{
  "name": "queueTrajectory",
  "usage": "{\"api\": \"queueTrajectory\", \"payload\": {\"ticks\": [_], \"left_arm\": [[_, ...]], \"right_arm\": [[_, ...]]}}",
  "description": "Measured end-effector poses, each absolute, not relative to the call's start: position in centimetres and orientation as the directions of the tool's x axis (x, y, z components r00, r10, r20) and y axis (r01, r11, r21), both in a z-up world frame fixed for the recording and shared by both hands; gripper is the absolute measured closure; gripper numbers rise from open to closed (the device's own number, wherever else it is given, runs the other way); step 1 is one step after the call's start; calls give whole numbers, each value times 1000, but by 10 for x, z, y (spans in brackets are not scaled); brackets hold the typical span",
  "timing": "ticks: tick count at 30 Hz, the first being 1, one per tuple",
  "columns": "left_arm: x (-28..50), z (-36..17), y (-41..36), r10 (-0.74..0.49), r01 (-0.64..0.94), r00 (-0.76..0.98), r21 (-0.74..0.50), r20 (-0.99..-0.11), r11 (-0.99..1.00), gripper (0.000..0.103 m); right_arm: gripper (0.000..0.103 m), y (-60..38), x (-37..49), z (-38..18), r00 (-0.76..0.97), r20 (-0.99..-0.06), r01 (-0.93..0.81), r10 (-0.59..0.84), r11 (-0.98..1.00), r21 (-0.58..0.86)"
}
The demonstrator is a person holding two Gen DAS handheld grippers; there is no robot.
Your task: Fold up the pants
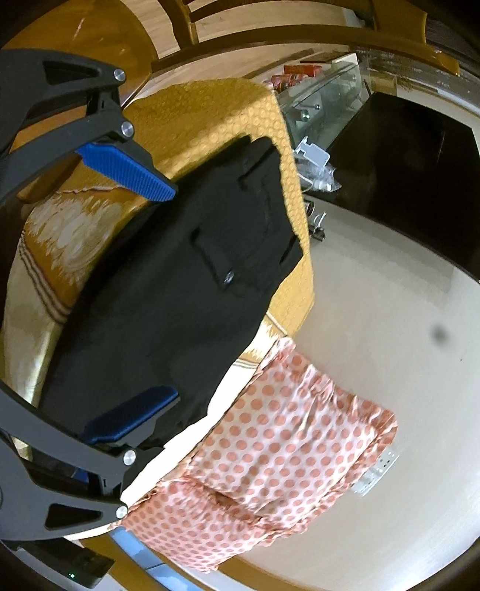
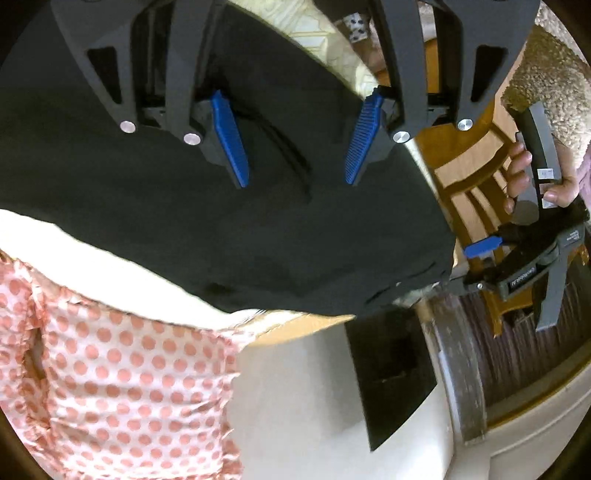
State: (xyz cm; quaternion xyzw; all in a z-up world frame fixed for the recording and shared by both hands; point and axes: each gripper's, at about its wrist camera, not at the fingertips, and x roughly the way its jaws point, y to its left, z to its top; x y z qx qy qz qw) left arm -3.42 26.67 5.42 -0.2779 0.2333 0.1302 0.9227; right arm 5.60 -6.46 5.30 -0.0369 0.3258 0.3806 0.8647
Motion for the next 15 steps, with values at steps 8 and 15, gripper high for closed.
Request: {"api": "queueTrajectory", "payload": {"ticks": [8, 15], "left_arm": [[-24, 38, 311, 79, -442, 829, -563, -553, 699, 17], [-17, 27, 352, 52, -462, 837, -652, -545, 602, 18]], "right_arm": [[47, -73, 65, 44, 483, -617, -639, 621, 732, 237], [47, -74, 68, 43, 479, -613, -638, 628, 729, 247]]}}
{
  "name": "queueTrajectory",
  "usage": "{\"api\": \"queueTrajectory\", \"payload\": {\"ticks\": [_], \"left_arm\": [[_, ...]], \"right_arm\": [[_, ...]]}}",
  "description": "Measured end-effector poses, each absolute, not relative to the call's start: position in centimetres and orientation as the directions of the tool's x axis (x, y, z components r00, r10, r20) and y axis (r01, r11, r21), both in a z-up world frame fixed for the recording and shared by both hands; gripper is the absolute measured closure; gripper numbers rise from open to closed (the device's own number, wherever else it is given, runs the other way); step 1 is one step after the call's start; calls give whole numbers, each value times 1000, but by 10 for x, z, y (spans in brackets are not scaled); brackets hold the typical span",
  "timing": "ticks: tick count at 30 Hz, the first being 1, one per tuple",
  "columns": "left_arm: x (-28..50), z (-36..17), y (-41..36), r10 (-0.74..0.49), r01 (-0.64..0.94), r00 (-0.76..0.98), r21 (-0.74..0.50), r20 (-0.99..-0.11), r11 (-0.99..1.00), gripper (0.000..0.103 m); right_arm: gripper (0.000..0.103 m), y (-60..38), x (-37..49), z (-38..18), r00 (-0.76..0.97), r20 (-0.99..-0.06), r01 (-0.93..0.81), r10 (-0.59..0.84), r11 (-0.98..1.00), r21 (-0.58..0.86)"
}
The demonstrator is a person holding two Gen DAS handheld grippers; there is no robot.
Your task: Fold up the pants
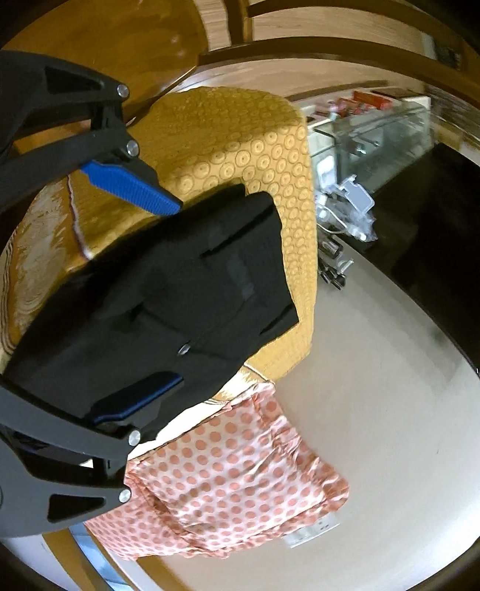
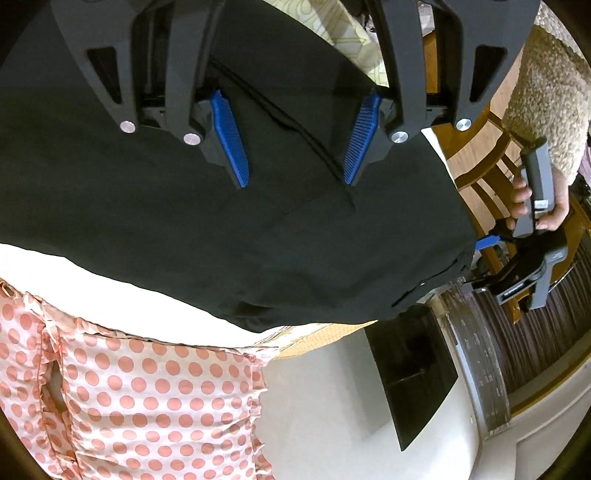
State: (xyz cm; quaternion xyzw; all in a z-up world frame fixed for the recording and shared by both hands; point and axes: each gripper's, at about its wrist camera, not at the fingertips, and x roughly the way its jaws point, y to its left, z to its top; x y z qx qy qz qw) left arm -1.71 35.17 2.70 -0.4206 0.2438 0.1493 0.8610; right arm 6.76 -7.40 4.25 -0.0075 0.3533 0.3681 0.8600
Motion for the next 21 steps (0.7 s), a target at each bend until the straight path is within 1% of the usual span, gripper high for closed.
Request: {"api": "queueTrajectory", "payload": {"ticks": [5, 7, 8, 9, 12, 14, 17, 21], "left_arm": [[-16, 24, 356, 23, -434, 855, -692, -518, 577, 17], [-18, 22, 357, -14, -401, 869, -722, -494, 564, 17], [-18, 19, 357, -60, -367, 880, -755, -471, 544, 18], [-18, 18, 356, -78, -352, 885, -769, -459, 534, 18], [-17, 18, 355, -89, -342, 885, -770, -456, 539, 18], [-18, 16, 363, -105, -331, 896, -806, -432, 490, 18], [-16, 14, 374, -96, -340, 903, -832, -419, 439, 18], [-10, 15, 378, -58, -382, 891, -814, -450, 438, 21]], "right_arm": [[46, -74, 67, 42, 479, -610, -643, 631, 726, 245], [45, -73, 66, 42, 480, -609, -647, 632, 724, 241], [44, -73, 66, 42, 480, -608, -648, 632, 723, 240], [43, -72, 66, 42, 480, -608, -649, 633, 722, 239], [43, -73, 66, 42, 478, -608, -653, 634, 719, 236], [43, -72, 66, 42, 479, -607, -653, 634, 720, 236], [43, -73, 65, 42, 481, -607, -653, 632, 721, 233], [43, -74, 65, 41, 480, -603, -652, 637, 719, 240]]}}
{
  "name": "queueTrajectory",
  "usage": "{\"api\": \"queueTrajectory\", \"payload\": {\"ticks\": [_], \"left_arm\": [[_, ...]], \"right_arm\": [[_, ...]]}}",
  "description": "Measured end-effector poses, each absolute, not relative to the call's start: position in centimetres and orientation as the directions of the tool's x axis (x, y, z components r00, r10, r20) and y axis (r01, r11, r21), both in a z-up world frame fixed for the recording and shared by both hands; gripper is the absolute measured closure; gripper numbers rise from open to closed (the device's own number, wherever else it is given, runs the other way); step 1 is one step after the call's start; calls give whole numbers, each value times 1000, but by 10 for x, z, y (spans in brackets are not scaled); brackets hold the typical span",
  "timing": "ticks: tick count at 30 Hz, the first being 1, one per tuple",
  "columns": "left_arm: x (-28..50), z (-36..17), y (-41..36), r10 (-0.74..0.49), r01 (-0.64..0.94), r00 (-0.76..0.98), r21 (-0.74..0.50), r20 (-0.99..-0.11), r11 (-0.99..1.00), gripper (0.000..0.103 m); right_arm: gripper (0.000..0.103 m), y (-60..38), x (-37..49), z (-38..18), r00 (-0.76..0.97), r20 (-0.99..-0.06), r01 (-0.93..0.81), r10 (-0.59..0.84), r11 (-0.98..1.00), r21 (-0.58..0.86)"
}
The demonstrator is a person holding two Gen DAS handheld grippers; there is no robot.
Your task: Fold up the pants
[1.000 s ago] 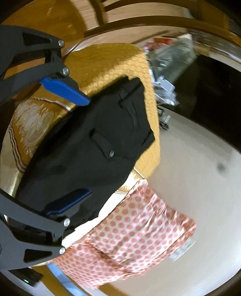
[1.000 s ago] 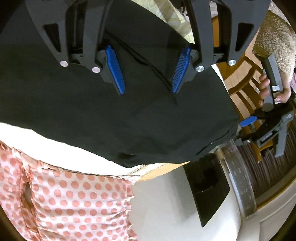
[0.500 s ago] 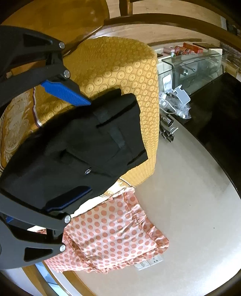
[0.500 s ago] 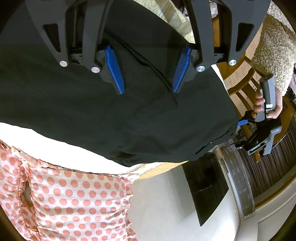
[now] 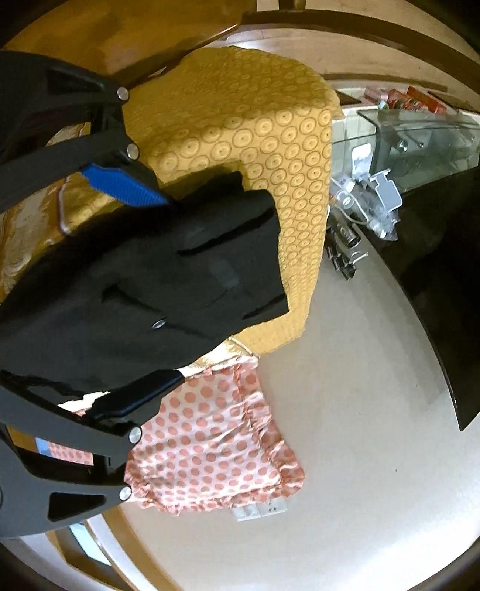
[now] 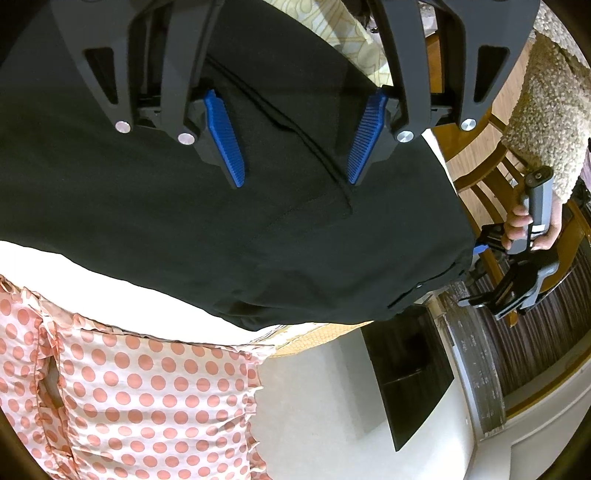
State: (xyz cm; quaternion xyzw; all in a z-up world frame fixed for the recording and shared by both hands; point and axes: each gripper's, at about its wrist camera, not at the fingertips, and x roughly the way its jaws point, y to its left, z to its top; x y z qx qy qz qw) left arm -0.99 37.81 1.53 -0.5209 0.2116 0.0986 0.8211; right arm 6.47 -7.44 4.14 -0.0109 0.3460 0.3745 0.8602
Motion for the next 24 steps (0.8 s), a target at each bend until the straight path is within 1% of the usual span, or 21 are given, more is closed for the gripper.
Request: {"api": "queueTrajectory", "payload": {"ticks": [1, 2, 3, 4, 5, 6, 7, 10, 13, 15, 16, 18, 19, 22, 24], "left_arm": [[-9, 16, 378, -51, -390, 888, -808, -457, 441, 23], [-6, 17, 376, -34, -415, 877, -790, -480, 451, 33], [-4, 17, 373, -16, -445, 860, -764, -510, 467, 41], [-3, 17, 373, -1, -470, 844, -740, -537, 481, 62], [-2, 16, 371, 22, -505, 819, -702, -573, 501, 81], [-1, 16, 370, 29, -509, 814, -689, -580, 516, 83], [-2, 17, 368, 38, -512, 813, -681, -582, 524, 87], [-2, 26, 362, 76, -519, 803, -632, -591, 576, 93], [3, 48, 343, 143, -518, 798, -544, -585, 660, 95], [5, 64, 330, 155, -491, 812, -514, -563, 703, 96], [8, 74, 322, 156, -474, 820, -499, -551, 726, 96], [13, 90, 308, 152, -441, 833, -474, -532, 762, 96], [18, 101, 296, 146, -416, 842, -452, -520, 789, 96], [31, 127, 263, 121, -347, 861, -398, -493, 849, 96], [43, 145, 229, 79, -271, 878, -354, -472, 895, 96]], "right_arm": [[43, -76, 64, 41, 481, -601, -651, 639, 719, 244], [43, -76, 64, 41, 481, -599, -650, 640, 719, 246], [43, -76, 64, 41, 482, -598, -649, 640, 720, 248], [43, -77, 63, 41, 483, -596, -648, 641, 720, 249], [43, -79, 62, 42, 484, -593, -646, 644, 720, 255], [43, -80, 61, 42, 484, -590, -644, 646, 720, 259], [43, -83, 60, 42, 485, -587, -641, 647, 720, 264], [43, -92, 59, 43, 494, -580, -629, 647, 727, 275], [42, -107, 59, 45, 507, -567, -604, 649, 737, 303], [42, -118, 58, 47, 517, -556, -587, 651, 742, 323], [42, -125, 57, 49, 524, -549, -578, 652, 745, 333], [36, -143, 54, 53, 545, -525, -555, 654, 751, 358], [35, -149, 53, 54, 554, -518, -548, 652, 754, 363], [35, -176, 48, 57, 598, -499, -504, 627, 779, 374], [34, -198, 46, 57, 633, -490, -456, 599, 800, 390]]}}
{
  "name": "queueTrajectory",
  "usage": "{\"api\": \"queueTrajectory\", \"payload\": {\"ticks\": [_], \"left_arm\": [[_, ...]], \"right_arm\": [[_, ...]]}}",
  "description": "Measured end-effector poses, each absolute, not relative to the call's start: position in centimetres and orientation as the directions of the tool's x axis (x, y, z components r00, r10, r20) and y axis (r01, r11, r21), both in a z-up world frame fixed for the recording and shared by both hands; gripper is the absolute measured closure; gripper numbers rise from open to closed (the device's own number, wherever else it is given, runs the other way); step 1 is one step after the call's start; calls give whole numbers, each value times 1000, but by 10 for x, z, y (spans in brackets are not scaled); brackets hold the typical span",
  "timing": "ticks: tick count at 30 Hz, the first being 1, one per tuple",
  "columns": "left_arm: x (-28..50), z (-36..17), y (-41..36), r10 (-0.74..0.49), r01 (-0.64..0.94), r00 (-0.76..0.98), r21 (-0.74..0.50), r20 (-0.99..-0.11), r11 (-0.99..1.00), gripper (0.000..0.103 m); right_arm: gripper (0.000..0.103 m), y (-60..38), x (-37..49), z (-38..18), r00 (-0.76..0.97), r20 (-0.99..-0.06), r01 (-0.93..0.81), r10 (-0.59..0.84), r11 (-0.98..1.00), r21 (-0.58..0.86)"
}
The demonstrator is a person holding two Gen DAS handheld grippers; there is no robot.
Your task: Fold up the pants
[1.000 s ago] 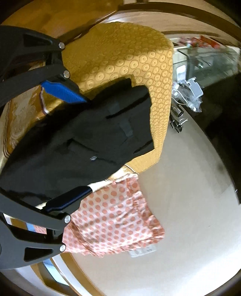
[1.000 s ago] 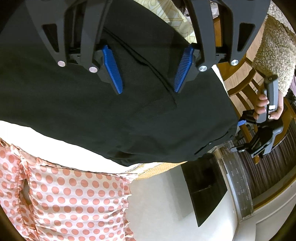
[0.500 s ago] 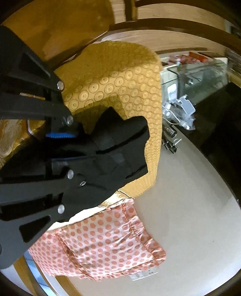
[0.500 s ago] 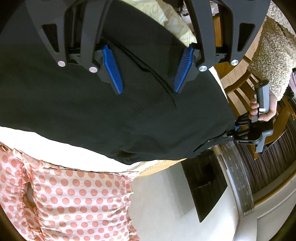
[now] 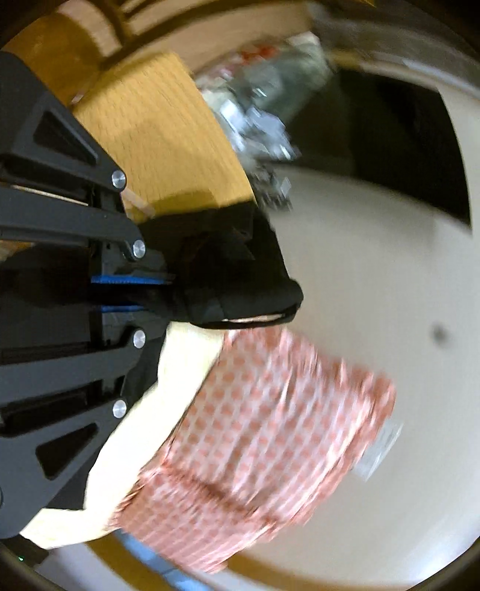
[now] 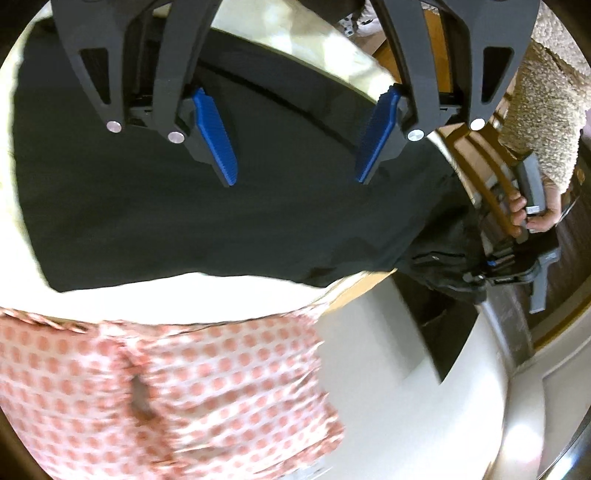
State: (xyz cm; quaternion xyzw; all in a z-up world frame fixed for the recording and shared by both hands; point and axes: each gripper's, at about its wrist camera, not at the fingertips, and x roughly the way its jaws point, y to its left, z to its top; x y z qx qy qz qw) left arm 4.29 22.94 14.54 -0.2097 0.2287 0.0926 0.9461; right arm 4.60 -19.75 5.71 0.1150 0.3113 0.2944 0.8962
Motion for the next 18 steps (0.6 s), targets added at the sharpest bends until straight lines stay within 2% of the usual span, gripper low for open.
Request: {"api": "queueTrajectory", "payload": {"ticks": [4, 10, 13, 14, 16, 18], "left_arm": [[63, 172, 150, -52, -78, 898, -274, -438, 959, 96], [71, 189, 8, -336, 284, 859, -185, -386, 941, 96], [63, 167, -61, -469, 453, 770, -147, -434, 879, 96], [57, 149, -87, -497, 507, 726, -118, -475, 854, 96], [46, 111, -122, -504, 575, 652, -64, -567, 816, 96], [36, 84, -137, -502, 604, 616, -44, -607, 795, 96]], "right_arm": [[34, -240, 42, 56, 695, -477, -356, 538, 834, 422], [34, -295, 25, 55, 778, -464, -216, 423, 874, 436], [33, -316, 16, 51, 803, -466, -156, 371, 886, 437], [33, -322, 14, 49, 806, -471, -137, 358, 888, 439], [33, -332, 11, 43, 807, -482, -109, 340, 889, 444], [33, -341, 10, 38, 805, -497, -83, 324, 891, 447]]}}
